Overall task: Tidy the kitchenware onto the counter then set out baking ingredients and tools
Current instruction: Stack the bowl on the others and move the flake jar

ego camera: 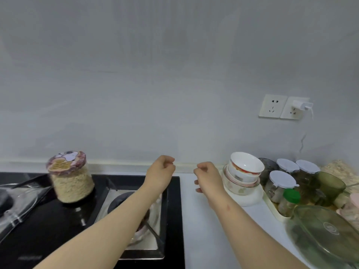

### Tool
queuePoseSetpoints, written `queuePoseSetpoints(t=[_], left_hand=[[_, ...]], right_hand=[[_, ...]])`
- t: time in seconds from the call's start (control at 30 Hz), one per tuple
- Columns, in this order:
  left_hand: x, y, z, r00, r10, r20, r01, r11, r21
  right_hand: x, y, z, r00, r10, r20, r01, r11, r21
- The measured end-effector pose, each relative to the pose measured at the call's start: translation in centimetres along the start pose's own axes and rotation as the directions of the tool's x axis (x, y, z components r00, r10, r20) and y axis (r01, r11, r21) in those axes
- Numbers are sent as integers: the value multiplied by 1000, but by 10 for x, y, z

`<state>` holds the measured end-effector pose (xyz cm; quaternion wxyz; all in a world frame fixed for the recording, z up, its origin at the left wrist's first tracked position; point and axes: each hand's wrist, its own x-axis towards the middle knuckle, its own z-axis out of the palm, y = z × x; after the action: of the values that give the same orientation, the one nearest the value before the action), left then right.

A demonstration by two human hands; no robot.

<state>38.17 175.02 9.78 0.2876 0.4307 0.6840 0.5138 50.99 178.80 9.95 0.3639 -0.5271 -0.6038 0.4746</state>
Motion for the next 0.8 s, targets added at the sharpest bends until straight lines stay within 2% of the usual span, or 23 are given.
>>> queuePoseSetpoints(t=[0.3, 0.57, 0.7, 0.8], left_hand=[[-27, -65, -156, 987, -48, -152, 58, 996, 64], [-28, -102, -260, 979, -54, -199, 85, 985, 149], [-15, -116, -293, 980, -29, -197, 69, 978, 196], [2, -125, -304, 979, 91, -182, -21, 934, 356]], right_hand=[[-50, -28, 153, 985, -5, 172, 1, 1000, 19], [-79, -47, 251, 976, 48, 211, -56, 998, 31], [-78, -54, 280, 978, 50, 201, -48, 999, -13], [-69, -56, 293, 984, 44, 175, -36, 998, -47]])
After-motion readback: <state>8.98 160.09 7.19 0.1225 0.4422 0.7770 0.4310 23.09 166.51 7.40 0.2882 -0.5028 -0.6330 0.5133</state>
